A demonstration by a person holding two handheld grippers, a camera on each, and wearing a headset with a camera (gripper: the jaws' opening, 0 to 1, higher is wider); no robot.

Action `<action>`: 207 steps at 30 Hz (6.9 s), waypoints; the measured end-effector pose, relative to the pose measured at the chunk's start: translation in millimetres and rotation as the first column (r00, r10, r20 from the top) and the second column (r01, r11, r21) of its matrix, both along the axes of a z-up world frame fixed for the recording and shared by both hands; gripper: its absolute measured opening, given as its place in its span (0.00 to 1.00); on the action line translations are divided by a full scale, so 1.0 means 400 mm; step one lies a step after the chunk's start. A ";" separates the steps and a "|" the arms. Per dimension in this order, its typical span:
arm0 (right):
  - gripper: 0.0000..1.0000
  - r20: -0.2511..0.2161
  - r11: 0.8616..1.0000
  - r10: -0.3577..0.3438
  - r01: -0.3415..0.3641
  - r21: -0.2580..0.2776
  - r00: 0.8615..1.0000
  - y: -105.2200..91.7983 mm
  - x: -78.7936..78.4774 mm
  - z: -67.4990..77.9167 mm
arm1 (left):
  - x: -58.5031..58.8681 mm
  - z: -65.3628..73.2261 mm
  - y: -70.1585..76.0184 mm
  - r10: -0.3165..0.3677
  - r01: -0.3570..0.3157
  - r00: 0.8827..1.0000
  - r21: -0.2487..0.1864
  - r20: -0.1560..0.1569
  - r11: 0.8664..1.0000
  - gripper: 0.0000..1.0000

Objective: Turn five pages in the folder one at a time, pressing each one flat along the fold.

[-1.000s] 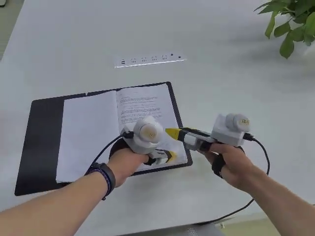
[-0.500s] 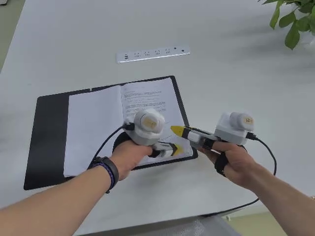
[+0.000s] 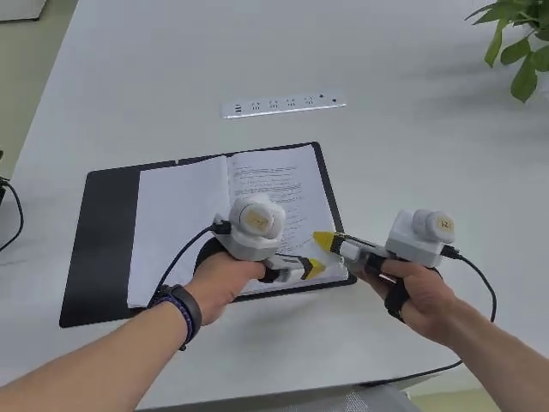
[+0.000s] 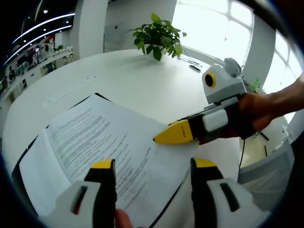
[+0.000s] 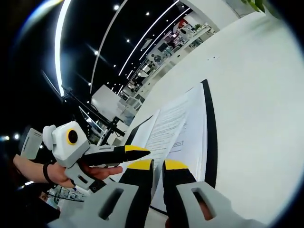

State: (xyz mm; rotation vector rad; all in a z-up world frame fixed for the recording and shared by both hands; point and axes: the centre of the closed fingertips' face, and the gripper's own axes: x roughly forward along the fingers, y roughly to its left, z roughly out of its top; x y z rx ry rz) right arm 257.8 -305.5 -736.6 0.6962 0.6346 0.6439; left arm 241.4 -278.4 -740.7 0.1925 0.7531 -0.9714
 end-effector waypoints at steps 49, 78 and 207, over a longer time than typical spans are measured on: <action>0.00 0.111 0.983 0.182 -0.177 -0.054 0.977 0.304 0.018 0.119 | -0.027 0.099 0.528 0.335 -0.328 0.938 -0.082 0.086 0.941 0.70; 0.00 0.089 0.931 0.364 -0.360 -0.064 0.927 0.579 -0.003 0.099 | -0.095 0.080 0.763 0.484 -0.477 0.872 -0.101 0.074 0.873 0.72; 0.37 0.016 0.954 0.268 -0.263 -0.146 0.963 0.368 -0.024 0.028 | -0.096 -0.102 0.645 0.414 -0.414 0.910 0.029 0.001 0.910 0.22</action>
